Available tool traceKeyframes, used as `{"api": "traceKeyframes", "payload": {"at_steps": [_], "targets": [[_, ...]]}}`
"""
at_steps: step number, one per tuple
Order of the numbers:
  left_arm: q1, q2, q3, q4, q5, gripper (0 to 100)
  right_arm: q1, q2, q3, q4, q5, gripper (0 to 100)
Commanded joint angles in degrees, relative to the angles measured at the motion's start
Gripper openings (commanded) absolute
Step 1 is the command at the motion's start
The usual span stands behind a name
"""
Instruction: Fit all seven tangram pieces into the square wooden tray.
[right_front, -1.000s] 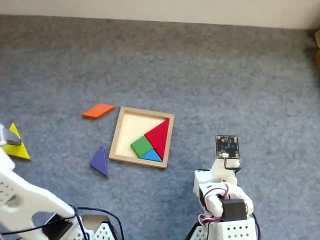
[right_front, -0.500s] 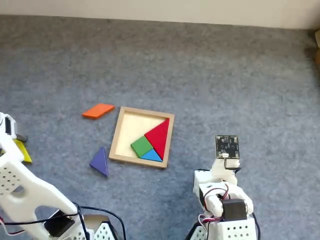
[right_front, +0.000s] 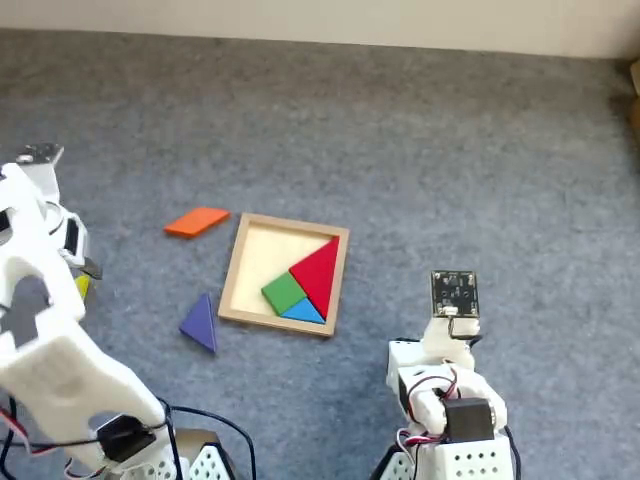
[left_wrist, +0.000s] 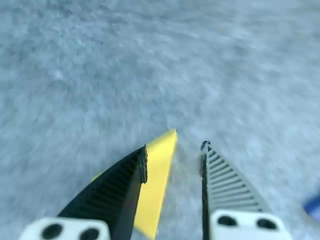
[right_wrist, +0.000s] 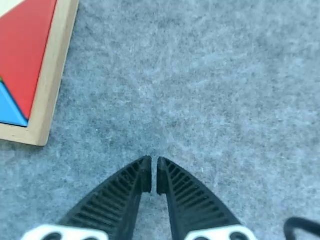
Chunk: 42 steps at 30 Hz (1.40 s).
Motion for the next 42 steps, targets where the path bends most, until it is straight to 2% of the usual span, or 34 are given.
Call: {"api": "traceKeyframes", "payload": {"at_steps": [1,3,5,8,13,16,23,26,30,42], "targets": [[-2.0,-16.5,6.7,0.4,0.4,26,0.7,-1.6,7.9,0.4,-0.4,3.4],[-4.4,-20.3,10.2,-0.1,0.4,31,0.7,-1.6,7.9,0.4,-0.4,3.4],[-7.4,-22.1,12.6,-1.7,-0.7,32,0.7,-1.6,7.9,0.4,-0.4,3.4],[-11.5,-22.5,15.2,-4.7,-7.0,30,0.7,-1.6,7.9,0.4,-0.4,3.4],[-16.6,-16.8,16.6,-10.5,-11.4,29,0.7,-1.6,7.9,0.4,-0.4,3.4],[-17.4,-11.0,14.6,-11.6,-13.3,29,0.7,-1.6,7.9,0.4,-0.4,3.4],[-13.2,2.2,10.1,-11.3,-13.7,29,0.7,-1.6,7.9,0.4,-0.4,3.4],[-10.4,2.8,10.7,-11.3,-13.4,29,0.7,-1.6,7.9,0.4,-0.4,3.4],[-7.0,2.7,11.4,-11.3,-9.5,29,0.7,-1.6,7.9,0.4,-0.4,3.4],[0.7,2.7,11.9,-11.2,-9.1,15,0.5,-1.6,7.9,0.4,-0.4,3.4]]}}
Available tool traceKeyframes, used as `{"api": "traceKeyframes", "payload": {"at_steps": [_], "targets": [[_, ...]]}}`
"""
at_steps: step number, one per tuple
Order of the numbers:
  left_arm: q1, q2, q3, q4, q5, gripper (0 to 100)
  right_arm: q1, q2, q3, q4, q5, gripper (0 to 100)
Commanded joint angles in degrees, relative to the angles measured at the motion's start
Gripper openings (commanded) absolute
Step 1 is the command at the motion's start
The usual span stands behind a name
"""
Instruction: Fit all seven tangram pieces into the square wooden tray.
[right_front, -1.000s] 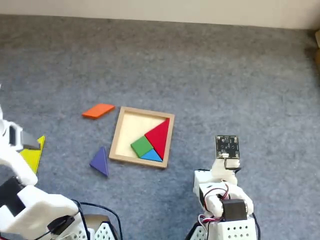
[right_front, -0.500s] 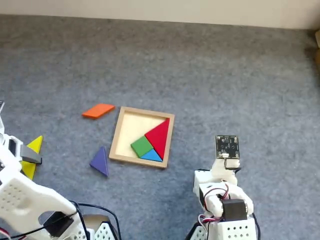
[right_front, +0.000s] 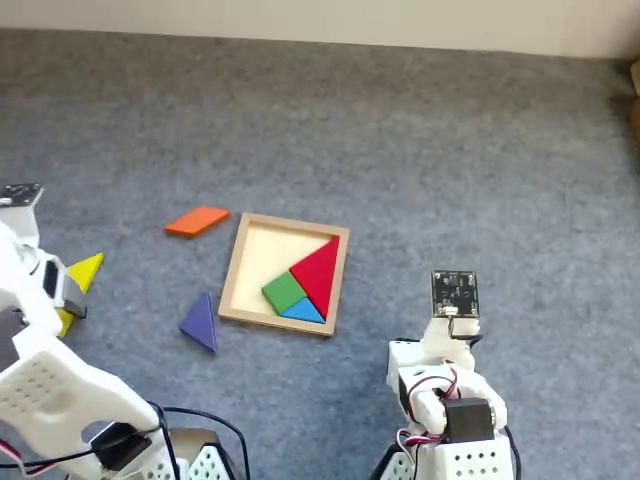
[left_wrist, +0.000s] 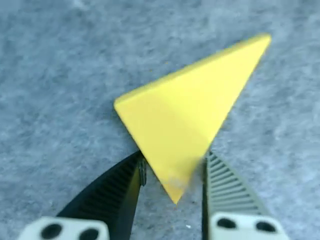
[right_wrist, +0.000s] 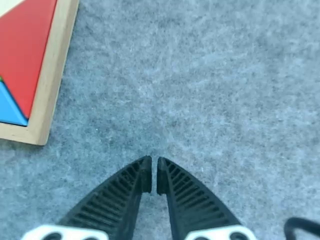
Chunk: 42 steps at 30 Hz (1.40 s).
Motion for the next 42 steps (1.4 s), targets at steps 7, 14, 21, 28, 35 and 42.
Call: {"api": "traceKeyframes", "payload": {"at_steps": [7,14,21,28,35,42], "targets": [[8.9,-2.2,1.1,2.1,1.1,13,0.5,-1.6,7.9,0.4,-0.4,3.4],[12.9,-19.9,10.9,2.0,3.4,13,0.5,-1.6,7.9,0.4,-0.4,3.4],[11.5,-33.8,14.4,2.1,3.6,14,0.5,-1.6,7.9,0.4,-0.4,3.4],[2.7,-34.6,9.6,1.6,3.2,29,0.5,-1.6,7.9,0.4,-0.4,3.4],[-2.0,-32.2,7.6,1.5,-3.8,29,0.6,-1.5,7.9,0.4,-0.4,3.4],[-4.4,-13.8,-3.6,0.8,-4.2,29,0.7,-1.5,7.9,0.4,-0.4,3.4]]}}
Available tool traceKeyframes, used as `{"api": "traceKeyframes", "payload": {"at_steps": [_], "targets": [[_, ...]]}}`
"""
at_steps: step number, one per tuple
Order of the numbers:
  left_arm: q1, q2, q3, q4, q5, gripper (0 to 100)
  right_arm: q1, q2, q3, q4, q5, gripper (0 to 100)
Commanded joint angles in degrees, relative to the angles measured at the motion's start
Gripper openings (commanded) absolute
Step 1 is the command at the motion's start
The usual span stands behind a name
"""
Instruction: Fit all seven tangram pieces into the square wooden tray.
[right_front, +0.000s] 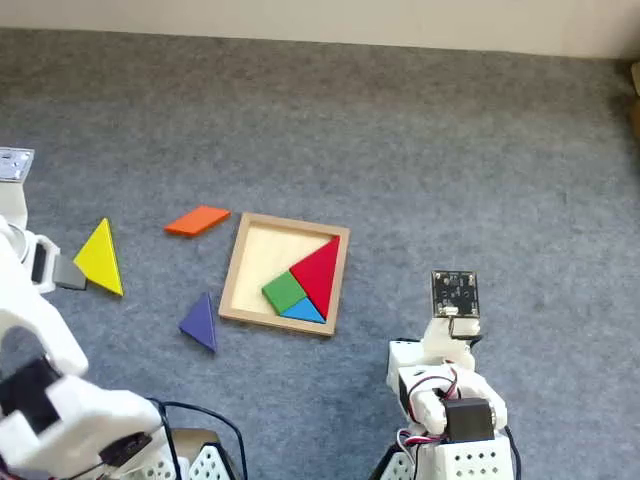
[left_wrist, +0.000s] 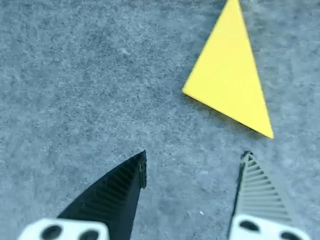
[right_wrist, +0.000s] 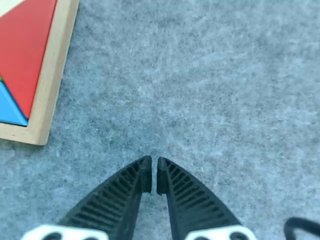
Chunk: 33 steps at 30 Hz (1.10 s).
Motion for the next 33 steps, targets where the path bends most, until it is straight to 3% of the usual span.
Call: {"api": "traceKeyframes", "payload": {"at_steps": [1,12,17,33], "targets": [[-2.2,11.7,-11.6,-0.5,-1.7,29,0.7,-1.5,7.9,0.4,-0.4,3.4],[-1.5,29.5,-17.3,-0.5,-8.9,29,0.7,-1.5,7.8,0.4,-0.4,3.4],[1.6,31.4,-17.2,-0.5,-8.6,29,0.7,-1.5,7.8,0.4,-0.4,3.4],[10.2,31.3,-10.2,1.5,-8.6,13,0.7,-1.5,7.8,0.4,-0.4,3.4]]}}
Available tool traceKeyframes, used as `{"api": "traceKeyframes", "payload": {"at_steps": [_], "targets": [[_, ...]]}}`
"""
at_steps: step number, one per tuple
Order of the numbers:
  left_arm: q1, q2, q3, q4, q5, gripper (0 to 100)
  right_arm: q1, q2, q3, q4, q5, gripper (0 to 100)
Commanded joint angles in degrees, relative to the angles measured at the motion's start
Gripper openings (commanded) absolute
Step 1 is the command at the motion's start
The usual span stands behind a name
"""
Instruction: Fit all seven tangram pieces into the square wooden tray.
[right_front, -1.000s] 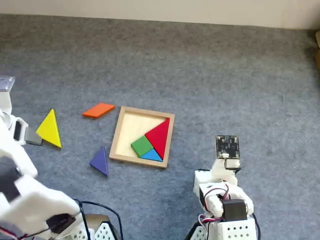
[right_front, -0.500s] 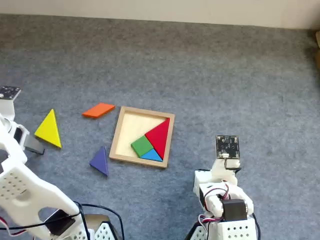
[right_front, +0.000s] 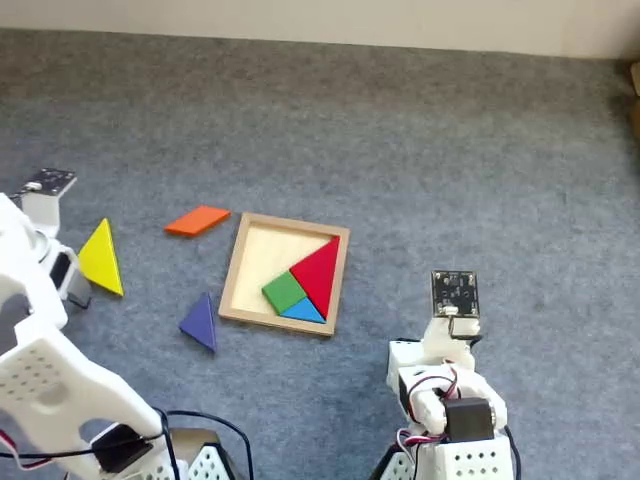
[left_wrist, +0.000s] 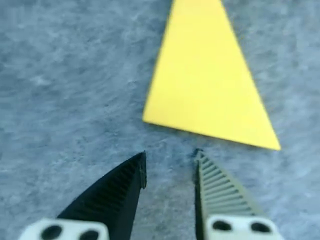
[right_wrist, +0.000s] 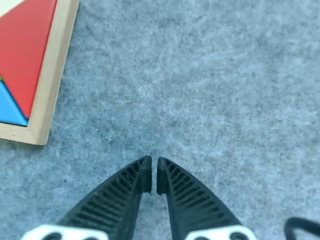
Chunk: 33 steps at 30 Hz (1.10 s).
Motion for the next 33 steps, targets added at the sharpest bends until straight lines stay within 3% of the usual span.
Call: {"api": "traceKeyframes", "payload": {"at_steps": [1,9,21,28,33], "targets": [[4.5,0.9,2.5,0.2,-0.1,13,0.7,-1.5,7.8,0.4,-0.4,3.4],[4.8,-1.6,2.9,0.3,2.5,13,0.7,-1.5,7.8,0.4,-0.4,3.4],[6.9,-24.7,20.8,-0.2,2.4,13,0.7,-1.5,7.8,0.4,-0.4,3.4],[6.3,-30.0,22.3,-3.2,6.1,13,0.7,-1.5,7.8,0.4,-0.4,3.4],[2.8,-30.1,16.6,-3.1,11.0,25,0.7,-1.5,7.8,0.4,-0.4,3.4]]}}
